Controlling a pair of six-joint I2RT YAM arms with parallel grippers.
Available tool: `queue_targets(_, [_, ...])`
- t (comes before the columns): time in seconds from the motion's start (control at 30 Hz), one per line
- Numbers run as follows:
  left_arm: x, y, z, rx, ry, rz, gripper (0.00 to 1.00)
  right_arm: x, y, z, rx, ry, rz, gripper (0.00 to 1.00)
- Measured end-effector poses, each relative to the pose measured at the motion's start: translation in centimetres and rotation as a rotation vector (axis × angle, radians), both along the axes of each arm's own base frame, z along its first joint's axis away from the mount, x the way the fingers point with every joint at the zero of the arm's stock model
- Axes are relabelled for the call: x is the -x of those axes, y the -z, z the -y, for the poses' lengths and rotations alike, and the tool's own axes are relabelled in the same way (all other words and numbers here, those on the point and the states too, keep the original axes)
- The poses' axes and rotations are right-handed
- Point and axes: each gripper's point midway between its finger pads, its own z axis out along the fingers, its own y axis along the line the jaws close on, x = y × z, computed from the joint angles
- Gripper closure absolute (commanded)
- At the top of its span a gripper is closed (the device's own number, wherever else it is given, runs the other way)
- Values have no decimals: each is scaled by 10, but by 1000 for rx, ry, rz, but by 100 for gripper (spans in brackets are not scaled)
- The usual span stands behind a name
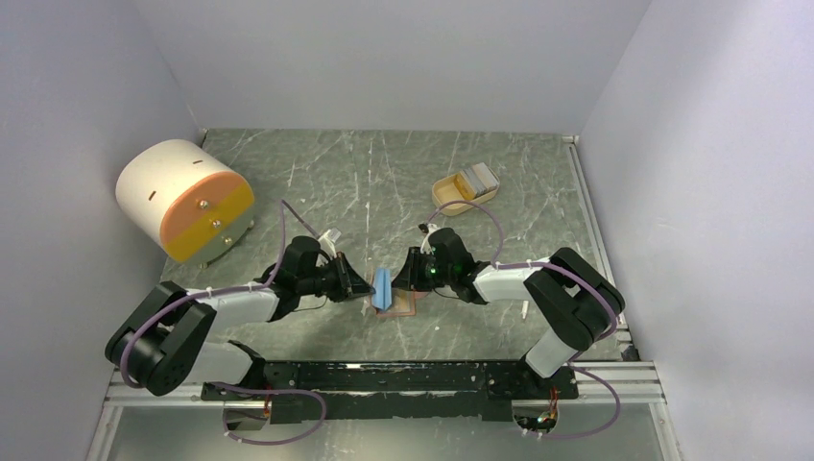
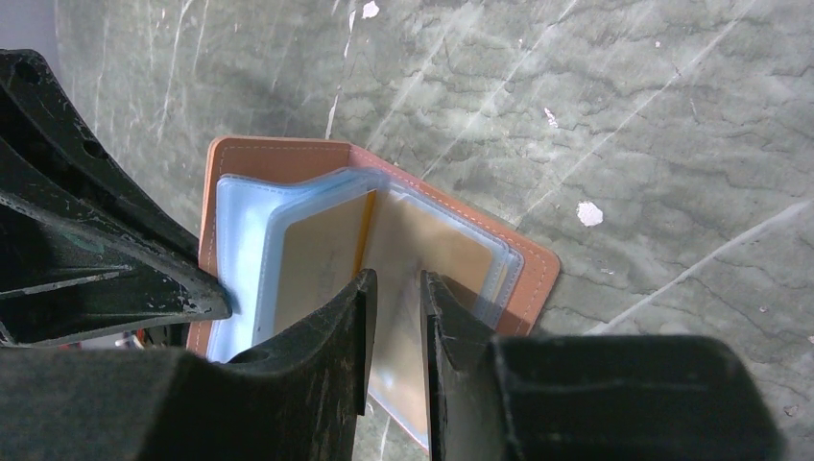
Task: Put the credit cards into the card holder
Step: Insert the credit card into the card holder.
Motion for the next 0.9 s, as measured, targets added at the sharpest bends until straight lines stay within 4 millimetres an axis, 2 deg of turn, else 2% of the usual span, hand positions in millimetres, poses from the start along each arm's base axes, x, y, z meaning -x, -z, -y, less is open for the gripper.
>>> queue_targets(0.43, [0,3,-4,-36,-9,-11,85,1,0,-1,4,-7,-2,72])
queue_targets(0.9, [2,10,-14,-97,-44,-39,69,12,-2,-3,29,-31,-22,72])
